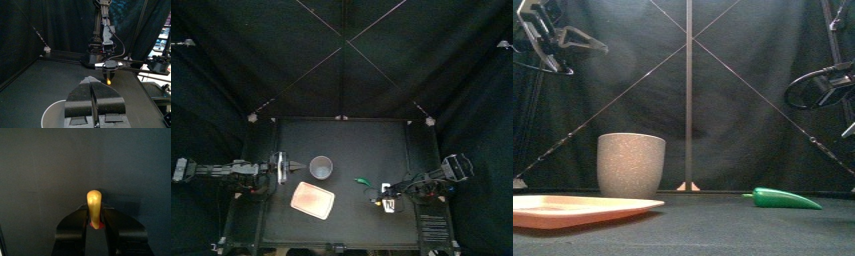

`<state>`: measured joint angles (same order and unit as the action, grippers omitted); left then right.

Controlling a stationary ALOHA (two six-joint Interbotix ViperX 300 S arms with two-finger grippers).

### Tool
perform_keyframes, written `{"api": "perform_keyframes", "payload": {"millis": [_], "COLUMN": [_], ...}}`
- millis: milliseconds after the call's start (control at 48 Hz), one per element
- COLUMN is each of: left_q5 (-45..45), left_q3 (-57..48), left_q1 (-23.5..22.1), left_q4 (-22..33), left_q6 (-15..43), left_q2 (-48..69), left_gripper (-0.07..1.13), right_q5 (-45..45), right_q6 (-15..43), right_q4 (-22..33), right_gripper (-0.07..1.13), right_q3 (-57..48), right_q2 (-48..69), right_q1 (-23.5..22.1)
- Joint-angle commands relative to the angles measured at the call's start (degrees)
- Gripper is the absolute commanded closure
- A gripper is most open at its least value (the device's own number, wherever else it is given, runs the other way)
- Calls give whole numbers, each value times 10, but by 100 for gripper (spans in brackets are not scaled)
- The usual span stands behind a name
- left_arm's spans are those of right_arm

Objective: Pick the shrimp then place it in the grey bowl
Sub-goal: Place shrimp in the grey bowl

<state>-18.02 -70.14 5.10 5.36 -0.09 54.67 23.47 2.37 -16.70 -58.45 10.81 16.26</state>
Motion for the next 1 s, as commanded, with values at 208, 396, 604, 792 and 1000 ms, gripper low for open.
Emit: {"api": "perform_keyframes", "payload": {"millis": [208, 396, 604, 792, 1000], "left_q5": [-4, -5, -5, -5, -4], "left_q3": [8, 9, 9, 8, 8], "left_q1": [1, 1, 1, 3, 9], "left_q4": [1, 0, -2, -3, -5], "left_q6": [-1, 0, 2, 4, 4], "left_q2": [-4, -4, -4, -4, -4], "left_gripper": [104, 104, 104, 104, 104], "right_q5": [-22, -62, -184, -306, -456], "right_q6": [-2, -5, -3, -3, -3], "right_q4": [3, 49, 166, 234, 258], "right_gripper": [53, 53, 53, 53, 53], "right_q3": [29, 76, 104, 113, 128], "right_q2": [20, 45, 61, 53, 23], "right_q1": [-1, -12, -79, -150, -207]}}
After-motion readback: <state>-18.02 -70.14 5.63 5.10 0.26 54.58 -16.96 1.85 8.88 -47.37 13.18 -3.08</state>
